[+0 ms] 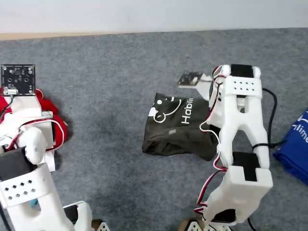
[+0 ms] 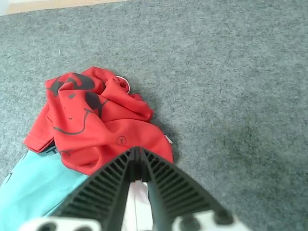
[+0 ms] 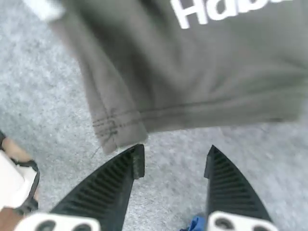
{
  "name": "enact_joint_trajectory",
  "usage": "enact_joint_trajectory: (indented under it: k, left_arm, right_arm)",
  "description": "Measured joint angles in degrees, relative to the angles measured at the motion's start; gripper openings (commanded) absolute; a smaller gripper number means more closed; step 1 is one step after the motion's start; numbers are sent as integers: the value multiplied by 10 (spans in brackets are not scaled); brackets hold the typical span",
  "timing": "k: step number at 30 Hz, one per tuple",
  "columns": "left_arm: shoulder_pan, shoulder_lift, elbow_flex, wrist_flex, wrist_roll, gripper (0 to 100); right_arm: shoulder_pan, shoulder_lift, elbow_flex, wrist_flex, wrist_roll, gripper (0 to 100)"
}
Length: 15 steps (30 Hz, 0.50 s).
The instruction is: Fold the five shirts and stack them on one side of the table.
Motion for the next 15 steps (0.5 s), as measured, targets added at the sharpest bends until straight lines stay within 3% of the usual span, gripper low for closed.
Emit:
enact_joint_trajectory:
  k: [4, 8, 15]
  left_arm:
    - [0, 0, 0, 0, 0, 7]
    - [0, 0, 0, 0, 0, 7]
    - [0, 0, 0, 0, 0, 7]
  right_arm:
    - [-11, -16, -29, 0, -69, 134]
    - [-77, -17, -34, -1, -171, 6]
    - [-217, 12, -34, -15, -295, 9]
